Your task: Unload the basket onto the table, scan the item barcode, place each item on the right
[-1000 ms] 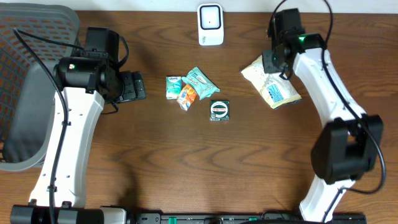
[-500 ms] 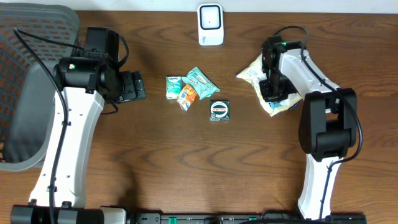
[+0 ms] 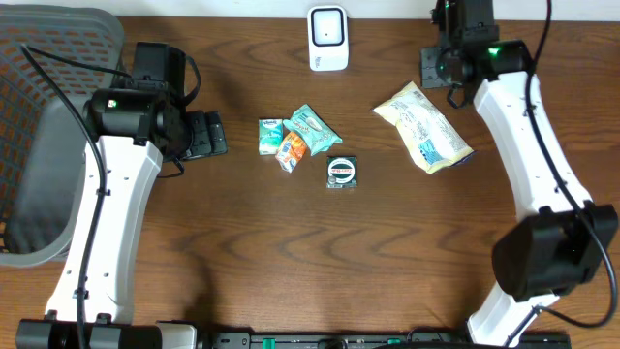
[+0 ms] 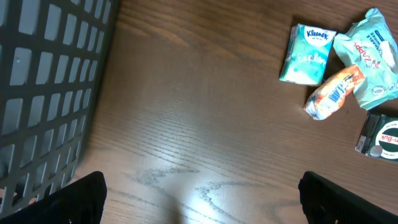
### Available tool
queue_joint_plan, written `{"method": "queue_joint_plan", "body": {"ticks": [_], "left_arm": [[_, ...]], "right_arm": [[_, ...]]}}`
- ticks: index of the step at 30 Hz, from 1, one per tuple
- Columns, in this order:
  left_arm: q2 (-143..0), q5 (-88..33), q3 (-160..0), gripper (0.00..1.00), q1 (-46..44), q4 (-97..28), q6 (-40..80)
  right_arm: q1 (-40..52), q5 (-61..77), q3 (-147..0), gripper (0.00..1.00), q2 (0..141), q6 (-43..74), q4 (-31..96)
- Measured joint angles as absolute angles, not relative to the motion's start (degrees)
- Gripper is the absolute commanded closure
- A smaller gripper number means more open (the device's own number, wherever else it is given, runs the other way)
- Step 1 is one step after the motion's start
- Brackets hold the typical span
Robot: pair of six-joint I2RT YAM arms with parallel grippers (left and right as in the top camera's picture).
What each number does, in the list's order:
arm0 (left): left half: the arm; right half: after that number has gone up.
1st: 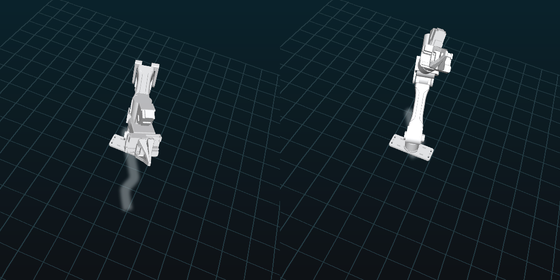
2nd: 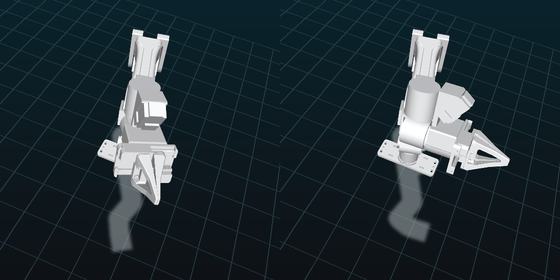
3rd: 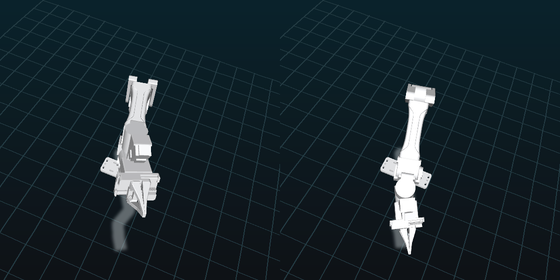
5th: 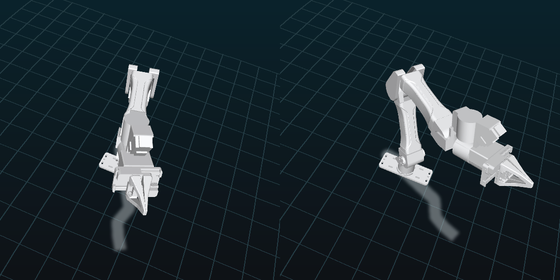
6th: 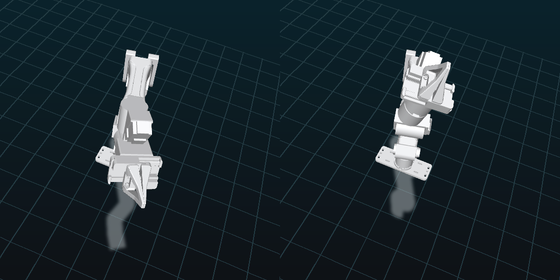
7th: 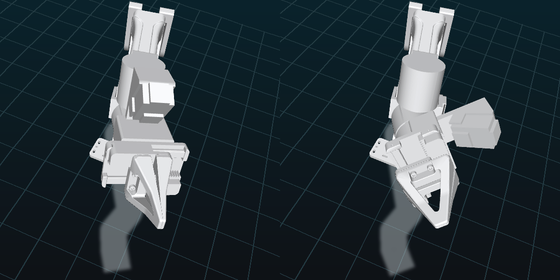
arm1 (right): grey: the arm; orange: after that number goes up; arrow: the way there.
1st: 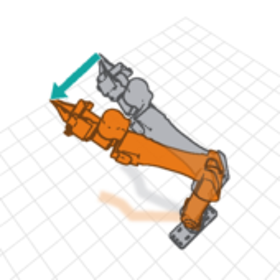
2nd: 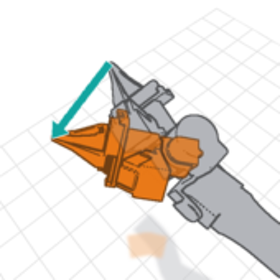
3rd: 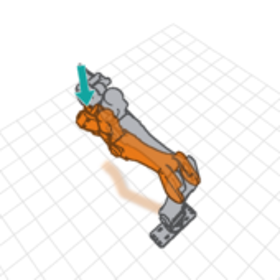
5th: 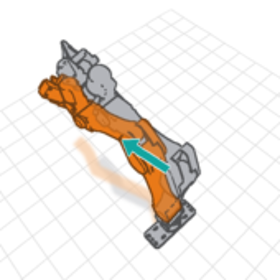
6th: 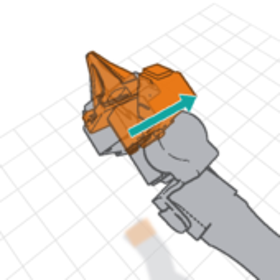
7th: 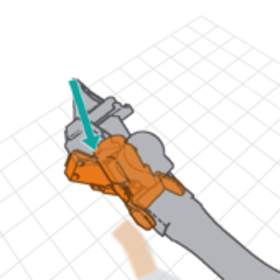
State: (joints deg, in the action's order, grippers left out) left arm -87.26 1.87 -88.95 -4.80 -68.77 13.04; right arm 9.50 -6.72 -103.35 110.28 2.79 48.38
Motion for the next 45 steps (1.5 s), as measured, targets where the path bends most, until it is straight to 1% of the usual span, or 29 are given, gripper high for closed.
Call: {"method": "queue_joint_plan", "body": {"ticks": [3,7,11,14,18,23,27,32,37,39,45], "left_arm": [[-87.26,1.87,-88.95,0.02,-4.8,-68.79,13.04],[-87.26,1.87,-88.95,0.02,-4.8,-68.79,13.04],[-87.26,1.87,-88.95,0.02,-4.8,-68.79,13.04],[-87.26,1.87,-88.95,0.02,-4.8,-68.77,13.04],[-87.26,1.87,-88.95,0.02,-4.8,-68.79,13.04],[-87.26,1.87,-88.95,0.02,-4.8,-68.79,13.04],[-87.26,1.87,-88.95,0.02,-4.8,-68.77,13.04],[-87.26,1.87,-88.95,0.02,-4.8,-68.79,13.04],[-87.26,1.87,-88.95,0.02,-4.8,-68.79,13.04],[-87.26,1.87,-88.95,0.02,-4.8,-68.79,13.04],[-87.26,1.87,-88.95,0.02,-4.8,-68.79,13.04]], "right_arm": [[9.5,-4.19,-103.0,0.81,116.01,2.79,46.76],[9.5,-0.08,-102.61,0.8,125.01,2.79,47.97],[9.5,6.37,-102.45,0.79,129.32,3.44,48.93],[9.5,9.72,-102.48,0.76,128.86,4.38,49.39],[9.52,9.74,-102.48,0.72,125.51,5.06,50.37],[9.5,-0.16,-102.91,0.73,111.85,5.26,54.54],[9.5,-5.65,-104.42,0.76,106.37,5.39,60.16],[9.5,-6.87,-100.73,0.76,108.55,5.43,60.51],[9.5,-6.42,-89.03,0.76,114.91,5.67,51.64],[9.5,-5.8,-86.52,0.76,116.62,5.96,50.59],[9.67,-1.76,-85.91,0.75,118.02,6.83,55.0]]}}
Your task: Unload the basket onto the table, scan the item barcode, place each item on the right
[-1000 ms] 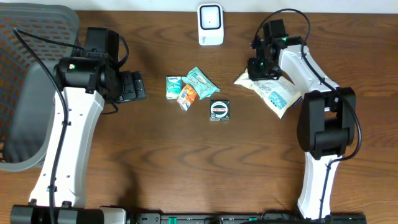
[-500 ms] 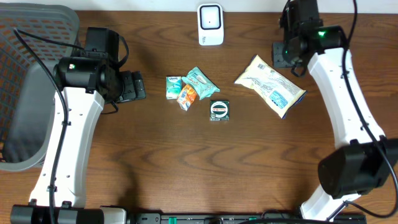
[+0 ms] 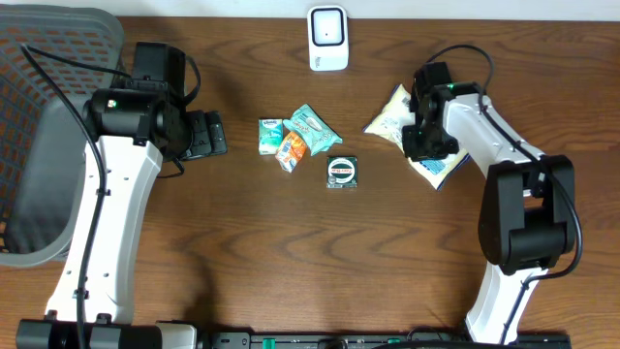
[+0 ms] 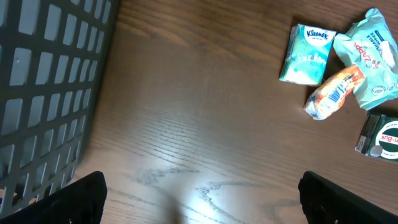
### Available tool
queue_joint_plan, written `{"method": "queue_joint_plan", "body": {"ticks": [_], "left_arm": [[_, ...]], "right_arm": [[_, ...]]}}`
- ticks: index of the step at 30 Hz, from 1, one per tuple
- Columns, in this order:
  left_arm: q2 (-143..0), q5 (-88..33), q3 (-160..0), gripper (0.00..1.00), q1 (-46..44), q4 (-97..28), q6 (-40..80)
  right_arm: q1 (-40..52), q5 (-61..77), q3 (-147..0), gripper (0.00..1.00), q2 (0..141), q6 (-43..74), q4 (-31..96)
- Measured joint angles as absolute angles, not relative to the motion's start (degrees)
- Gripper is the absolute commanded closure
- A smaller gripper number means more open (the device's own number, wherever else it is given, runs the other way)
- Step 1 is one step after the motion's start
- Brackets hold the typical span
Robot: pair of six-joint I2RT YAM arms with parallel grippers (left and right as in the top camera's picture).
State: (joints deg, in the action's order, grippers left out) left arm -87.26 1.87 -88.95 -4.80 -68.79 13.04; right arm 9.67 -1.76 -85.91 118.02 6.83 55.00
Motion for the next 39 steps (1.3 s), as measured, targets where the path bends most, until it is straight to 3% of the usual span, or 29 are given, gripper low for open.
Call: {"method": "queue_joint_plan", "body": {"ticks": [4,8,13,21,31,39], "left_arm": [[-87.26,1.87,-88.95,0.02,-4.8,-68.79,13.04],[-87.26,1.87,-88.95,0.02,-4.8,-68.77,13.04],[-87.26,1.87,-88.95,0.02,-4.8,-68.77,13.04],[-87.26,1.87,-88.95,0.02,-4.8,-68.79,13.04],[-87.26,1.87,-88.95,0.02,-4.8,-68.77,13.04],[-87.26,1.87,-88.95,0.02,-4.8,-68.79,13.04]], "right_arm": [[9.89,-0.93,-89.84,0.67,116.84,7.05,57.84],[9.76,-4.64,-94.15,0.46,111.98,7.22,54.81],[8.67,-10.55,-96.27,0.4,107.09,5.39,48.36],[0.62,-8.75,-96.4,0.16,113.91,-3.79,42.41],[-10.17,20.1,-96.09,0.11,127.68,-11.42,47.86],[-10.22,33.06,-96.29,0.16,128.64,-16.34,52.6]]}}
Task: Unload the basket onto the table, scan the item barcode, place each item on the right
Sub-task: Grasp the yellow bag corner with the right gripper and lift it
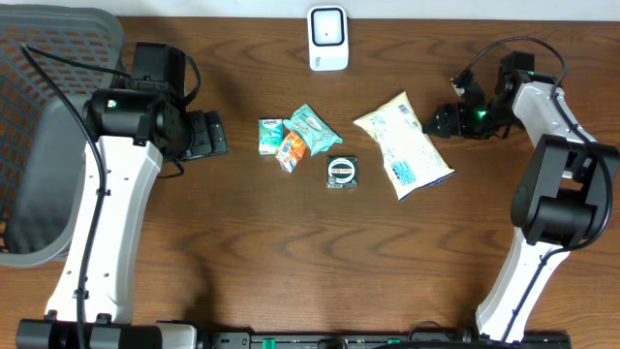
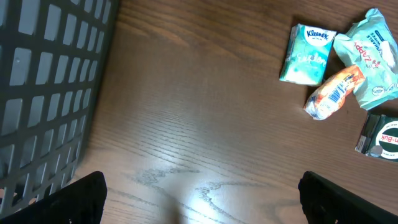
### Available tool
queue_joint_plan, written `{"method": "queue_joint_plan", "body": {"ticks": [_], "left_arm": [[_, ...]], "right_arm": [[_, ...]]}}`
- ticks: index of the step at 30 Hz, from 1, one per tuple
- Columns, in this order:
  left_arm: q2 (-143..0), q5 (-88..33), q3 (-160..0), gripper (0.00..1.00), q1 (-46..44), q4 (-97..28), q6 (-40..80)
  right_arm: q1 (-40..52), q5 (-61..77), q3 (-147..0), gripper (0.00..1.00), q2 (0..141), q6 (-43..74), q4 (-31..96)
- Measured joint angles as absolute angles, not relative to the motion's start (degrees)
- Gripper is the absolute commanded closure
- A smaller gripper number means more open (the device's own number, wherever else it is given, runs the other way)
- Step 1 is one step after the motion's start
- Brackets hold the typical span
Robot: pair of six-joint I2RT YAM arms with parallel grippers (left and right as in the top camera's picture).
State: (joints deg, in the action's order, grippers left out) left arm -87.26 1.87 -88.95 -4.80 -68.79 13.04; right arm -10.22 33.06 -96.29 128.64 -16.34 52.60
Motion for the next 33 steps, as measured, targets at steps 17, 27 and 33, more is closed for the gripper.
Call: {"method": "queue_joint_plan", "body": {"ticks": [17,27,33], "left_arm": [[-87.26,1.87,-88.95,0.02,-4.8,-68.79,13.04],[-87.26,1.87,-88.95,0.02,-4.8,-68.79,13.04],[-87.26,1.87,-88.95,0.02,-4.8,-68.79,13.04]], "right_arm": [[-8.45,35.51,-95.64,0.16,127.26,-16.67,56.6],[-4.16,35.03,-85.86,0.72,123.98,-15.38,48.62],[-2.11,42.87,-84.31,0.99,124.09,-14.68,49.34]]}}
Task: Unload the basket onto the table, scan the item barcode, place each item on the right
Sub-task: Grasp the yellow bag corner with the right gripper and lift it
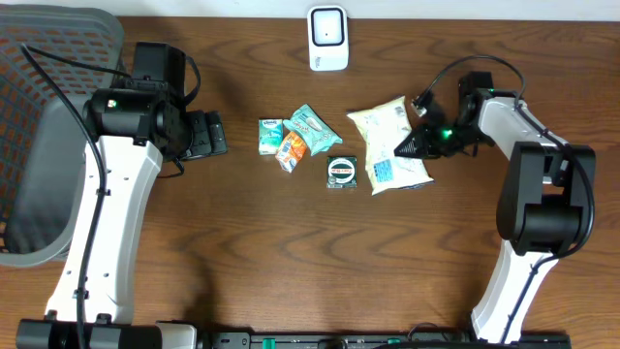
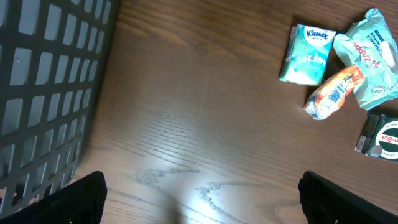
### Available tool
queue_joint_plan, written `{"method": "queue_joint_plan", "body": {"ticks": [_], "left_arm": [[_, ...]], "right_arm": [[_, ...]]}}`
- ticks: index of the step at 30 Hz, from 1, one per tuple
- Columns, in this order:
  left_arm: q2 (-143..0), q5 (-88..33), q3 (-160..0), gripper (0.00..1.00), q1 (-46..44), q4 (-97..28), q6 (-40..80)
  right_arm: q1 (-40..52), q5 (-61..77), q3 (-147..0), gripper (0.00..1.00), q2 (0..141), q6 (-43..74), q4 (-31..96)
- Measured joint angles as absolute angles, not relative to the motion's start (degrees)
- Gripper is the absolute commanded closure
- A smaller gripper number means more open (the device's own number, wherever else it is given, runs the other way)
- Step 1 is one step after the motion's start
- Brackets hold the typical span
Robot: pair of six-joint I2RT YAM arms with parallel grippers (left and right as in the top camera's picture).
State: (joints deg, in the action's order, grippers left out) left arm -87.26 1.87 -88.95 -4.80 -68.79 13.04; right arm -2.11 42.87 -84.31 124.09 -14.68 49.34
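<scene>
A pale yellow snack bag lies flat right of centre in the overhead view, a blue-and-white label patch near its lower end. My right gripper rests low at the bag's right edge, touching or overlapping it; its jaws are too dark to read. The white scanner stands at the table's far edge, above and left of the bag. At the left side my left gripper stays open, its fingertips wide apart over bare wood in the left wrist view.
A Kleenex pack, a teal packet, an orange packet and a small black box cluster at the table's middle, just left of the bag. A dark mesh basket fills the left edge.
The right gripper, which was off to the bag's right, is now against the bag's right edge. The bag lies further left and is turned more upright. The left arm is unchanged.
The right arm was first at the far right corner, the bag lying apart below it. Then the gripper was down on the bag. After that the bag lay further left with the gripper clear of it, and now it is further left again, beside the black box.
</scene>
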Motion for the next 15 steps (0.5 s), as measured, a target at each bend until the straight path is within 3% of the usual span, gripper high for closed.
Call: {"method": "queue_joint_plan", "body": {"ticks": [9,15], "left_arm": [[-87.26,1.87,-88.95,0.02,-4.8,-68.79,13.04],[-87.26,1.87,-88.95,0.02,-4.8,-68.82,13.02]], "right_arm": [[-2.02,52.12,-90.04,0.99,122.1,-14.68,47.59],[0.47,52.31,-91.24,0.99,108.09,-20.91,42.0]]}}
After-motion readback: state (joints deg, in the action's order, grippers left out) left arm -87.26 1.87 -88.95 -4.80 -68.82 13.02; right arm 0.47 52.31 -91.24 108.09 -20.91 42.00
